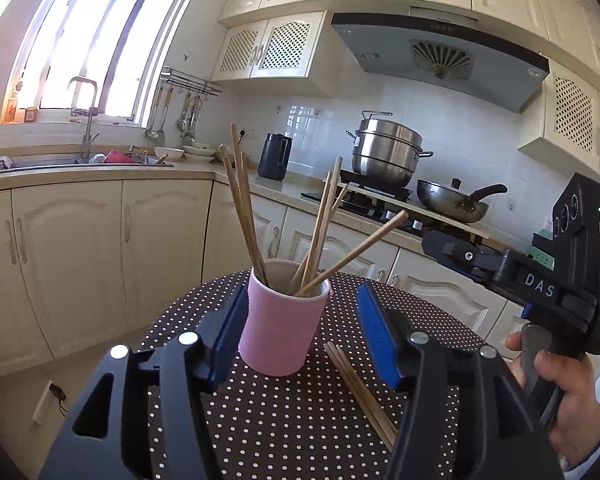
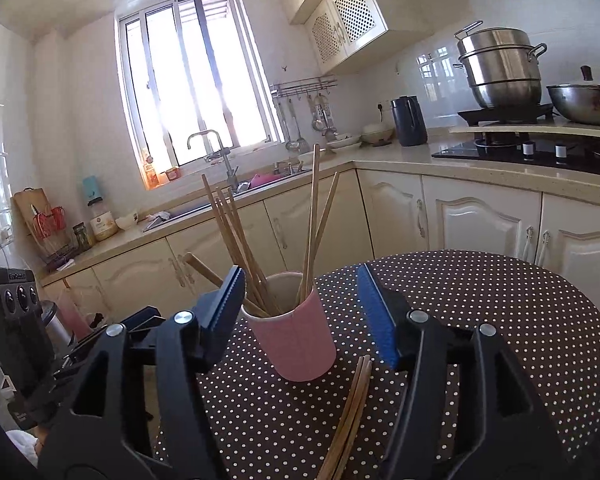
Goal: Organize utensils
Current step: 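Move both open grippers back down to the remaining chopsticks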
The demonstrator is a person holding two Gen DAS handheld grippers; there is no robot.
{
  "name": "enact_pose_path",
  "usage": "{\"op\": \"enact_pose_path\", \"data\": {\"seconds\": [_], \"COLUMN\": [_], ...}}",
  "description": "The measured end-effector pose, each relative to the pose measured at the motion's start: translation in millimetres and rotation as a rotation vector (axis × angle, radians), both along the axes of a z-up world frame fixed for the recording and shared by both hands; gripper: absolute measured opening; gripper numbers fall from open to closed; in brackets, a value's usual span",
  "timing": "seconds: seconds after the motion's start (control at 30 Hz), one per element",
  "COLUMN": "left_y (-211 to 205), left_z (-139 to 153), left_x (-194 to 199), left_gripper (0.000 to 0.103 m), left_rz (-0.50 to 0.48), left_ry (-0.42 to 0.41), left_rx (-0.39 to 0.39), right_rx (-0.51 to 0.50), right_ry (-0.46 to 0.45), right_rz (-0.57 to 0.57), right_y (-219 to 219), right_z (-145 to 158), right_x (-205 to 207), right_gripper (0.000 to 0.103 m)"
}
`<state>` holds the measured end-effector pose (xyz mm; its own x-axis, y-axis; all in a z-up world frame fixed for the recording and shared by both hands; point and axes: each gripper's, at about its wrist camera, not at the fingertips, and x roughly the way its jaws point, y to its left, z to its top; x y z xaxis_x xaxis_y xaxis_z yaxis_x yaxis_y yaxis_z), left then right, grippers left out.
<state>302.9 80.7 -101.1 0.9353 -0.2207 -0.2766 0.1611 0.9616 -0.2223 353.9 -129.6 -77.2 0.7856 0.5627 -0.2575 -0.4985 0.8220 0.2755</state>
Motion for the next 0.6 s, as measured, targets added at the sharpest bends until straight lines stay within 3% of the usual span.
{"op": "enact_pose_path", "data": {"seconds": [0.6], "left_y": [-43.6], "left_z": [-19.6], "left_x": [-28.2], "left_gripper": [0.057], "left_rz": [-0.022], "left_ry": [0.100], "left_rx": [0.082], "right_rx": [-0.051], "right_ry": [0.119], "right_rz": [-0.048], "right_y": [-33.7], "right_z": [-32.0], "right_x": [-34.8], "right_gripper": [0.060]}}
